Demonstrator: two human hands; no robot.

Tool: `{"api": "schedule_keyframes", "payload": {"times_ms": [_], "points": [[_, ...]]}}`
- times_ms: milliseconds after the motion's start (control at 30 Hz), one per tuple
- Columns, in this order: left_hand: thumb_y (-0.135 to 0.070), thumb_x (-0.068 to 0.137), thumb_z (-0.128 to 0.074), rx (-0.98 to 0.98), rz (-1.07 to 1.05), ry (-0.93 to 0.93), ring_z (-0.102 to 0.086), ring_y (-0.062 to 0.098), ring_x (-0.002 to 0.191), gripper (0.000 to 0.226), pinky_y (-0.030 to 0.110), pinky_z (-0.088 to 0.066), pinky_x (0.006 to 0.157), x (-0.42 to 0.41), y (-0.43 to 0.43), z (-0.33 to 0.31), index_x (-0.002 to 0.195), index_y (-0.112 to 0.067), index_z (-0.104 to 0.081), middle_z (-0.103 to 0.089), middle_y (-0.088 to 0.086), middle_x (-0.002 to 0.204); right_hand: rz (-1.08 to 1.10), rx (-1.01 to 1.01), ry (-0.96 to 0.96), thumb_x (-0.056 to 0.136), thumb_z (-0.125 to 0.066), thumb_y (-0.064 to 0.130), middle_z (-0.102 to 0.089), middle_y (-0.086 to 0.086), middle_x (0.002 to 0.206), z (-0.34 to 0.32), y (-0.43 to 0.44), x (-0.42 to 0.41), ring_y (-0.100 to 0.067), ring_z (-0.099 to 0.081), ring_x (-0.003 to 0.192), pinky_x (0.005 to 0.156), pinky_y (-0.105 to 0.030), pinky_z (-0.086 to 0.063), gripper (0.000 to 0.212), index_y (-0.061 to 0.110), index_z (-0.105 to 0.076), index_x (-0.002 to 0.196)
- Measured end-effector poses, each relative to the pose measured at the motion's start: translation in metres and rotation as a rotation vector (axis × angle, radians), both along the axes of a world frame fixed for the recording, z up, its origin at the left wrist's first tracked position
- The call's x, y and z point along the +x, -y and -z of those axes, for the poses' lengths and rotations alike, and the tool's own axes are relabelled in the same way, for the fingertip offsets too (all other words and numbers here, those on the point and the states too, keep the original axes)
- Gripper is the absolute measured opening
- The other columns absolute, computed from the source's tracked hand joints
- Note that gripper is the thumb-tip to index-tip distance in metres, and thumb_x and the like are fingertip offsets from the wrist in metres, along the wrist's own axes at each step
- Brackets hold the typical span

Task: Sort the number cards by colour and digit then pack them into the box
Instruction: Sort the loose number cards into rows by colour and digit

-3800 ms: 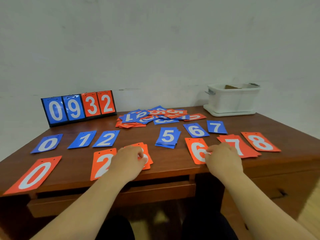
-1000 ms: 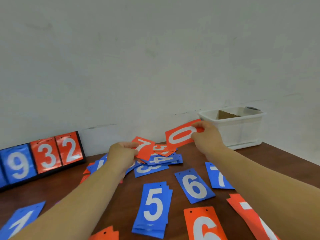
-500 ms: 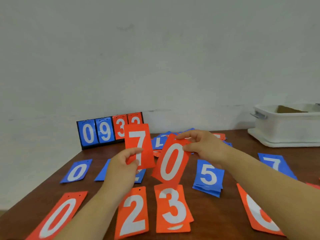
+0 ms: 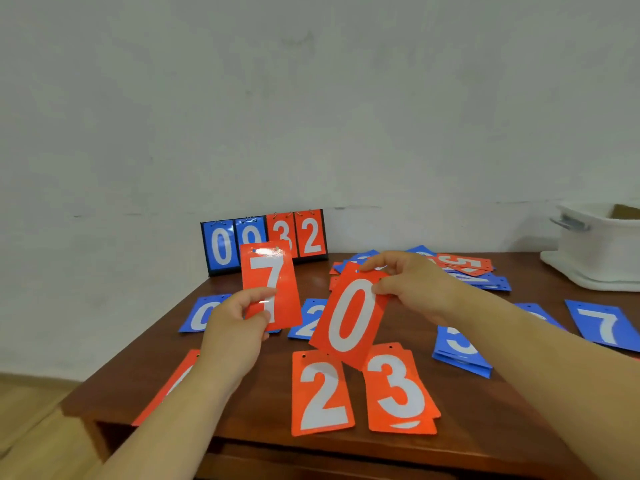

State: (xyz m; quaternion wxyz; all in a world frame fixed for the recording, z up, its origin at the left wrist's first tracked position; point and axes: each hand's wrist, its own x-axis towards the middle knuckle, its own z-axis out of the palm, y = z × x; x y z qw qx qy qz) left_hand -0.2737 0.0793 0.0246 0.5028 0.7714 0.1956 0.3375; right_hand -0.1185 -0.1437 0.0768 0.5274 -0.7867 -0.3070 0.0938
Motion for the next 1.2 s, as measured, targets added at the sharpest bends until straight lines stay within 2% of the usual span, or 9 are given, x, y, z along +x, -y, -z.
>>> {"api": "schedule_keyframes", "payload": {"times_ms": [167,367,467,600,667,833,933,1067,1200], "points": [[-0.007,0.097,-0.060,-0.092,-0.049,0.054,-0.064,0.020,0.111,0.036,0.026,-0.057,0.068,-0.026,-0.031,0.004,0.111,-0.038,-0.072,-0.059,-0.006,0.131,-0.073,-0.010,-0.093,0.090,-0.065,0.001,-0.069,-0.001,0.091,0.003,-0.037,-0.017,-0.007,-0.066,0.068,0.049,-0.013,-0.046,0.029,0.020,-0.071,0.111],[-0.017,0.095,-0.067,-0.195,-0.237,0.095,-0.071,0.019,0.095,0.027,0.042,-0.063,0.073,-0.076,-0.084,0.022,0.106,-0.042,-0.066,-0.068,-0.009,0.117,-0.254,-0.145,-0.224,0.091,-0.066,0.002,-0.069,-0.009,0.107,0.026,-0.134,-0.058,-0.015,-0.069,0.081,0.053,-0.019,-0.051,0.028,0.023,-0.071,0.107],[-0.011,0.093,-0.066,-0.244,-0.292,0.139,-0.071,0.019,0.096,0.030,0.036,-0.060,0.068,-0.095,-0.103,0.033,0.105,-0.039,-0.066,-0.070,-0.005,0.118,-0.328,-0.190,-0.192,0.092,-0.066,0.003,-0.066,-0.001,0.102,0.041,-0.179,-0.084,-0.015,-0.069,0.092,0.068,-0.024,-0.059,0.027,0.022,-0.068,0.110],[-0.003,0.094,-0.063,-0.316,-0.326,0.181,-0.072,0.020,0.095,0.033,0.025,-0.055,0.058,-0.112,-0.120,0.044,0.106,-0.033,-0.066,-0.071,-0.004,0.115,-0.316,-0.367,0.088,0.087,-0.069,0.008,-0.061,0.000,0.129,0.069,-0.218,-0.098,-0.018,-0.063,0.110,0.095,-0.032,-0.055,0.038,0.027,-0.066,0.120],[-0.001,0.093,-0.062,-0.330,-0.324,0.173,-0.072,0.020,0.095,0.033,0.028,-0.058,0.061,-0.116,-0.125,0.050,0.106,-0.032,-0.066,-0.071,-0.002,0.115,-0.283,-0.472,0.276,0.086,-0.072,0.018,-0.058,0.001,0.134,0.080,-0.225,-0.100,-0.019,-0.060,0.115,0.099,-0.034,-0.052,0.041,0.029,-0.062,0.124],[-0.009,0.096,-0.063,-0.313,-0.299,0.107,-0.071,0.019,0.099,0.028,0.038,-0.063,0.073,-0.117,-0.124,0.058,0.107,-0.034,-0.065,-0.068,-0.003,0.119,-0.147,-0.530,0.472,0.078,-0.080,0.045,-0.052,0.001,0.130,0.082,-0.223,-0.102,-0.022,-0.052,0.118,0.099,-0.041,-0.051,0.058,0.033,-0.056,0.129],[-0.014,0.097,-0.064,-0.284,-0.278,0.076,-0.069,0.016,0.097,0.025,0.037,-0.063,0.072,-0.113,-0.118,0.056,0.106,-0.037,-0.063,-0.065,-0.006,0.119,-0.138,-0.453,0.425,0.081,-0.078,0.046,-0.052,0.002,0.132,0.077,-0.215,-0.100,-0.018,-0.055,0.113,0.093,-0.034,-0.052,0.056,0.031,-0.055,0.129],[-0.019,0.096,-0.067,-0.196,-0.239,0.042,-0.071,0.017,0.094,0.024,0.037,-0.064,0.070,-0.105,-0.105,0.047,0.104,-0.041,-0.062,-0.066,-0.008,0.118,-0.171,-0.128,0.156,0.089,-0.070,0.041,-0.062,0.011,0.114,0.053,-0.195,-0.099,-0.010,-0.065,0.094,0.075,-0.025,-0.053,0.027,0.035,-0.055,0.111],[-0.021,0.097,-0.066,-0.133,-0.093,0.011,-0.069,0.007,0.085,0.023,0.016,-0.055,0.055,-0.091,-0.078,0.032,0.102,-0.042,-0.061,-0.063,-0.022,0.108,-0.255,0.002,0.081,0.093,-0.067,0.034,-0.068,0.015,0.104,0.033,-0.172,-0.102,-0.009,-0.070,0.093,0.079,-0.029,-0.059,0.013,0.035,-0.058,0.102]]}}
